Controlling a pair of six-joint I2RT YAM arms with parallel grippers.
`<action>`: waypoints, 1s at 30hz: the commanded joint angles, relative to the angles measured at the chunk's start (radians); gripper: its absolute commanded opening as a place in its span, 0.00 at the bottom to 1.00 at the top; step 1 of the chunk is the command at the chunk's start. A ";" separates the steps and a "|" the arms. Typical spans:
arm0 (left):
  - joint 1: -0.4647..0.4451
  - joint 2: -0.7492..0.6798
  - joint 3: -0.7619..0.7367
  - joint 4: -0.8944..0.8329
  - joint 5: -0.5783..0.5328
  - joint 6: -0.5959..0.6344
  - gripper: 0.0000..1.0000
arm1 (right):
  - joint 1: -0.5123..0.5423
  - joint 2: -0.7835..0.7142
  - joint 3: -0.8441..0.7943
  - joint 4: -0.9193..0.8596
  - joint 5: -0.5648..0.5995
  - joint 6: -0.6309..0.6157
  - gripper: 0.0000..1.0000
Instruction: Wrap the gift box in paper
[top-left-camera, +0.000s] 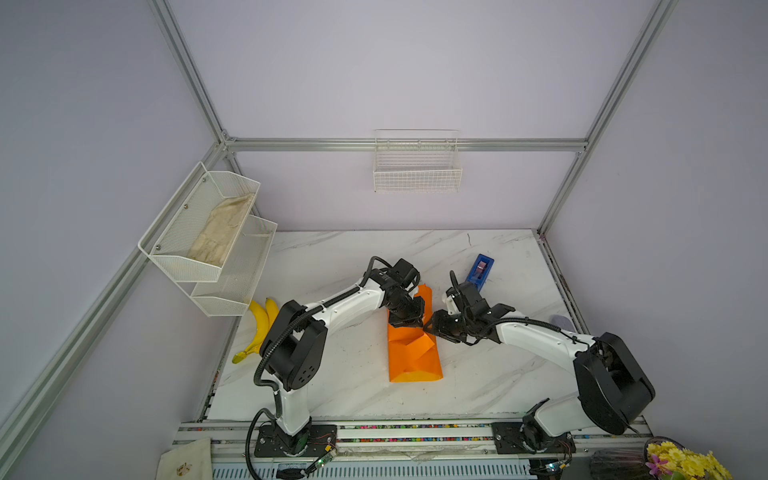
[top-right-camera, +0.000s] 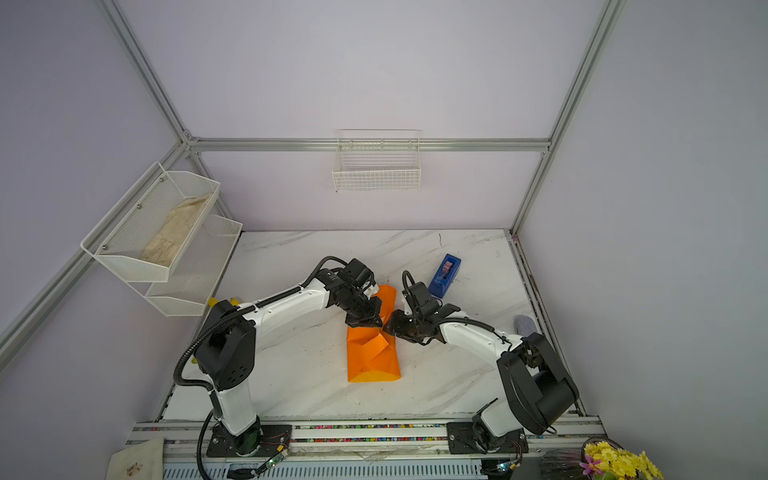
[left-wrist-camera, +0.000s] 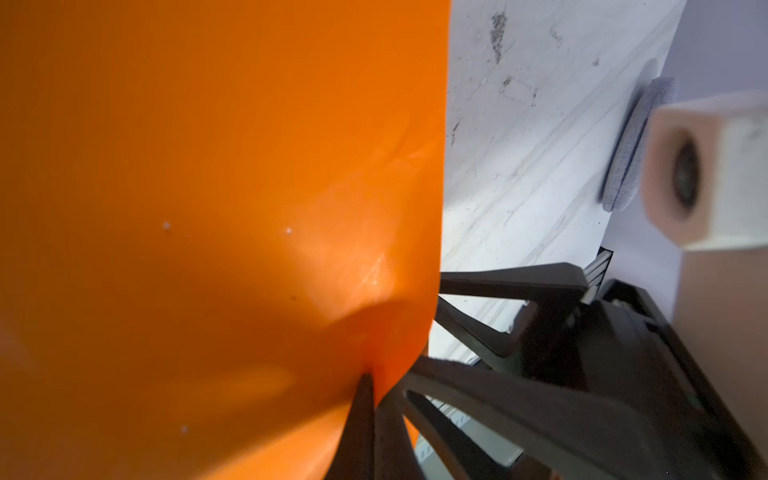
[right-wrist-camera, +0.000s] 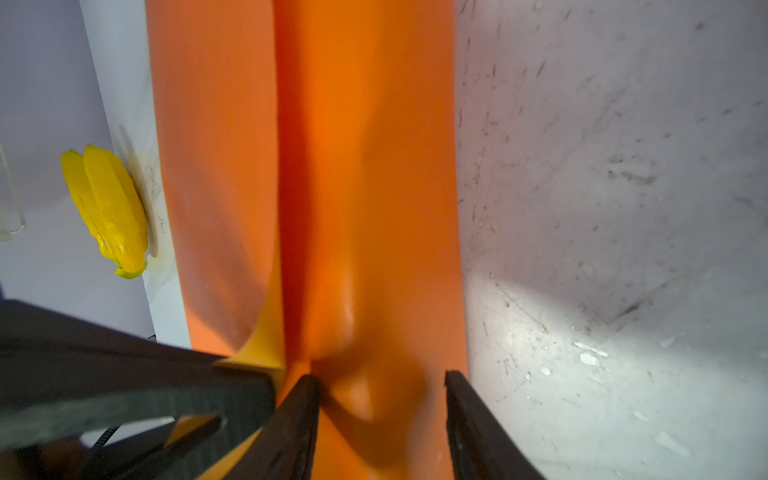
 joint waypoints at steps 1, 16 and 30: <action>-0.013 0.008 0.065 0.046 0.044 0.000 0.03 | -0.002 -0.013 -0.022 -0.016 -0.004 -0.005 0.50; -0.014 0.000 -0.101 0.150 0.052 -0.046 0.29 | -0.106 -0.115 -0.020 -0.083 0.034 -0.016 0.50; -0.014 -0.012 -0.145 0.184 0.055 -0.060 0.16 | -0.150 0.007 0.023 0.064 -0.196 -0.067 0.52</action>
